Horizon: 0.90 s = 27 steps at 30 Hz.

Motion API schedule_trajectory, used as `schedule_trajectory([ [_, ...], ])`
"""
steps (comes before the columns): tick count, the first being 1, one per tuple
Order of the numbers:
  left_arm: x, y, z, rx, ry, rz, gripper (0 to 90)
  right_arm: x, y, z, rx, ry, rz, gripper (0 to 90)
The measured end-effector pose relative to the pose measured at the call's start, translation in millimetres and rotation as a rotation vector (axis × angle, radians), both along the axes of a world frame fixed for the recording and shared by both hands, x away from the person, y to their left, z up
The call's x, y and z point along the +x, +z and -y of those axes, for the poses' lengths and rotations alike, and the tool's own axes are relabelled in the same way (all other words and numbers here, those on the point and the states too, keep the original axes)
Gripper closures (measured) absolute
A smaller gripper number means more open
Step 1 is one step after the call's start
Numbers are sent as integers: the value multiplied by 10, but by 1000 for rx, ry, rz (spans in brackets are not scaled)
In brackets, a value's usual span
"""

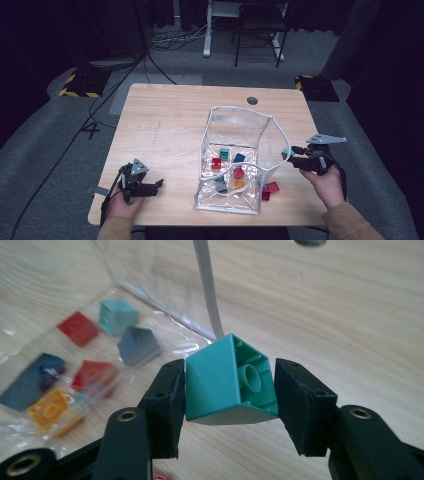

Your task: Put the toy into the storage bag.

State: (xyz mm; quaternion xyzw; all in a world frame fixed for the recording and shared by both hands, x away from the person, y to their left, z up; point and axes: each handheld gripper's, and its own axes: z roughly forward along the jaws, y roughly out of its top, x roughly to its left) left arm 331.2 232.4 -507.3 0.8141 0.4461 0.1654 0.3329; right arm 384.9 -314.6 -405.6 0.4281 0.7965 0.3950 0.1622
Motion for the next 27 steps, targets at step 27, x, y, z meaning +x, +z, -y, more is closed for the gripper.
schedule_trajectory([
  [27,1,-1,0,-1,0,1,146,-182,862,13,105,53,168,478],
])
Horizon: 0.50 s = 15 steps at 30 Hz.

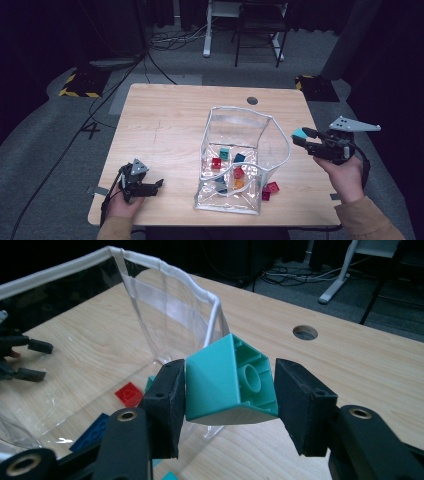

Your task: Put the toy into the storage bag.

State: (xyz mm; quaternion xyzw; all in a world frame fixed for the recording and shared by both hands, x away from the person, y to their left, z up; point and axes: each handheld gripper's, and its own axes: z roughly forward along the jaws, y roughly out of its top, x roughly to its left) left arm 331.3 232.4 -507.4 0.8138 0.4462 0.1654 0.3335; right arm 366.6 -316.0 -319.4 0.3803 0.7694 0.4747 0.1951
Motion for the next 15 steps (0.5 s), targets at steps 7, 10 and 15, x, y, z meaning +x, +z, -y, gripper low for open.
schedule_trajectory([
  [7,1,-1,-1,0,0,1,146,-20,135,-65,16,19,30,477],
  [10,0,-1,0,-1,0,1,146,-13,181,-116,15,33,30,478],
  [15,0,0,0,0,0,0,146,16,241,-255,10,60,30,477],
])
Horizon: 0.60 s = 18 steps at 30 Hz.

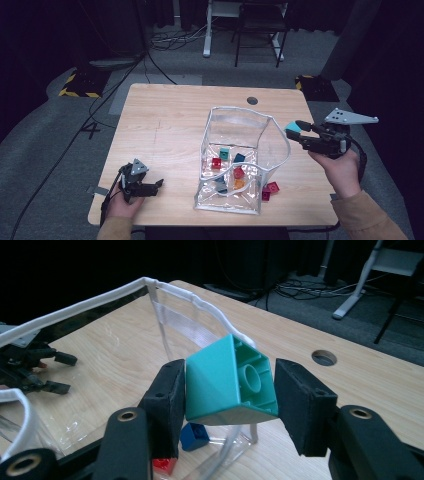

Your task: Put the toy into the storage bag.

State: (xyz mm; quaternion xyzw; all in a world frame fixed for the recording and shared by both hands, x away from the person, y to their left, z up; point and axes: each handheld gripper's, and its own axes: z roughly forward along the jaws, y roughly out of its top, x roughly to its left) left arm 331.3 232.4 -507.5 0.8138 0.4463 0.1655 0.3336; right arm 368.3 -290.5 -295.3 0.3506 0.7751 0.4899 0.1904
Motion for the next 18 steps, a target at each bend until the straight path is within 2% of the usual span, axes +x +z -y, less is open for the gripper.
schedule_trajectory([
  [12,-4,0,0,-2,1,-3,146,147,132,-456,-30,92,2,477],
  [18,-5,0,1,-3,2,-4,145,217,176,-628,-17,121,-5,477],
])
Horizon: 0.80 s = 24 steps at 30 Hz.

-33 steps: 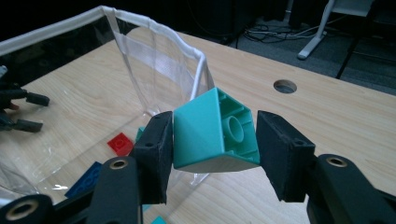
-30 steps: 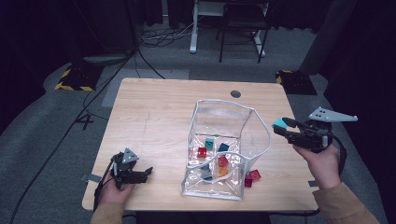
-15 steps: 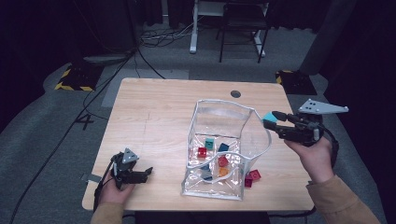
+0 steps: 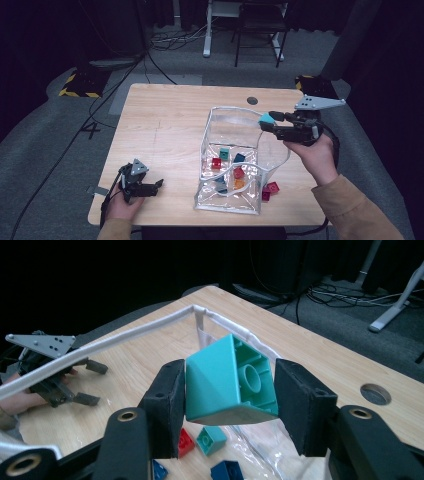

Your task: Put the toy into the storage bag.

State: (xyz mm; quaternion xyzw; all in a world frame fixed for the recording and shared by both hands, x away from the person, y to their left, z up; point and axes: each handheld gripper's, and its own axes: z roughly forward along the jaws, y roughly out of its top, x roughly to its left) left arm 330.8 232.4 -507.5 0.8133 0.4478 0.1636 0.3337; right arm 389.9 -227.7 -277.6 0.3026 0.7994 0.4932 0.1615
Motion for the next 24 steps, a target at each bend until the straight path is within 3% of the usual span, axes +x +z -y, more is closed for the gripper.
schedule_trajectory([
  [10,1,0,-1,1,0,1,145,130,-5,-225,-4,15,-23,477],
  [24,1,0,0,0,0,0,145,307,-264,-609,-156,51,-160,476],
])
